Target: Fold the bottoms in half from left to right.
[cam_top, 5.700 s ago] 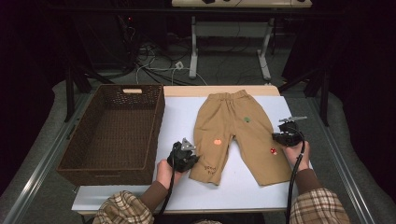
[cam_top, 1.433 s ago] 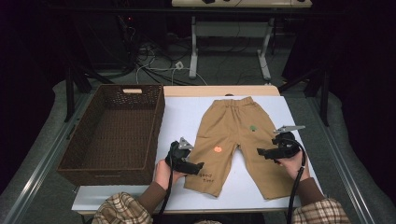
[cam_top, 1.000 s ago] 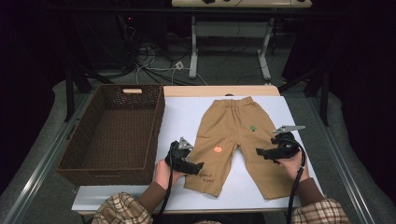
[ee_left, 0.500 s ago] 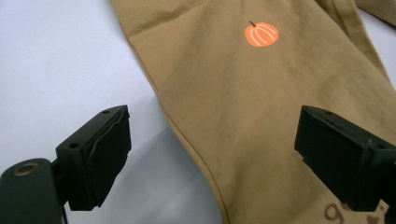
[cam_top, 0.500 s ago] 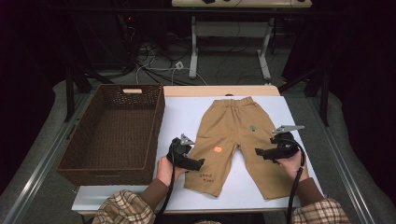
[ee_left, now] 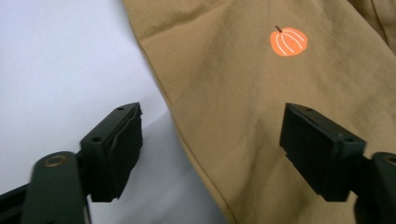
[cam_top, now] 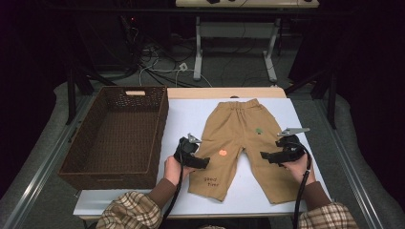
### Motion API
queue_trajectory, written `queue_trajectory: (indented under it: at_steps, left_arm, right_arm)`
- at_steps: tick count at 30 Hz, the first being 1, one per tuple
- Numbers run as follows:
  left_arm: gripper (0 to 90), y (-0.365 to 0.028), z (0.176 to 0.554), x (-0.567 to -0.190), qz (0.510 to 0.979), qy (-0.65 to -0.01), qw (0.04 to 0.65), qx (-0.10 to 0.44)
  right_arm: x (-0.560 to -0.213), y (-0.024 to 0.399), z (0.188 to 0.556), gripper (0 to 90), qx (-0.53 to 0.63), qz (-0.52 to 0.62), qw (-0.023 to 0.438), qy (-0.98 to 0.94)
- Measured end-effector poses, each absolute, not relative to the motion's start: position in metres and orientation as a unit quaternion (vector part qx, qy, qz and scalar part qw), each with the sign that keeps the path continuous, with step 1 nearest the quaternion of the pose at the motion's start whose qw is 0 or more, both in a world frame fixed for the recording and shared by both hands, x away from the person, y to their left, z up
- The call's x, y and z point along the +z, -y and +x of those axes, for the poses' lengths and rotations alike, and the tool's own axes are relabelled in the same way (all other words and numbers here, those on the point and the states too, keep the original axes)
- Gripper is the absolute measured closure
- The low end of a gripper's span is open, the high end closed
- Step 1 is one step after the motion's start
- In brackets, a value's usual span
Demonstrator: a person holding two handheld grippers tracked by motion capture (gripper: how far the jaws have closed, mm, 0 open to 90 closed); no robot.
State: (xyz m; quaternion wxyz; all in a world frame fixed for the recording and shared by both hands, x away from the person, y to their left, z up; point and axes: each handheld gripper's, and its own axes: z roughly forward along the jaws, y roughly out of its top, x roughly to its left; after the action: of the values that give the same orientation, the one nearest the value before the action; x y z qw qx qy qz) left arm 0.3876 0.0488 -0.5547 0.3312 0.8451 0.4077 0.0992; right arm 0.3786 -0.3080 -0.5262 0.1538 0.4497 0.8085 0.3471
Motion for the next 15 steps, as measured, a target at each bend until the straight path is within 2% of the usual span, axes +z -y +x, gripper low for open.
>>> queue_trajectory:
  at_steps: [9,11,15]
  left_arm:
    - [34.8,-0.0465,0.3932,-0.555,0.843,-0.41,0.331,0.111]
    - [40.3,-0.0462,0.3924,-0.5552,0.842,-0.407,0.337,0.112]
    - [59.1,-0.045,0.3898,-0.5572,0.844,-0.39,0.347,0.123]
  right_arm:
    - [-0.5268,0.3085,0.3794,13.7,0.346,0.448,0.154,-0.81]
    - [-0.5268,0.3081,0.3793,13.8,0.345,0.447,0.155,-0.81]
    - [-0.5267,0.3077,0.3795,13.8,0.345,0.448,0.155,-0.81]
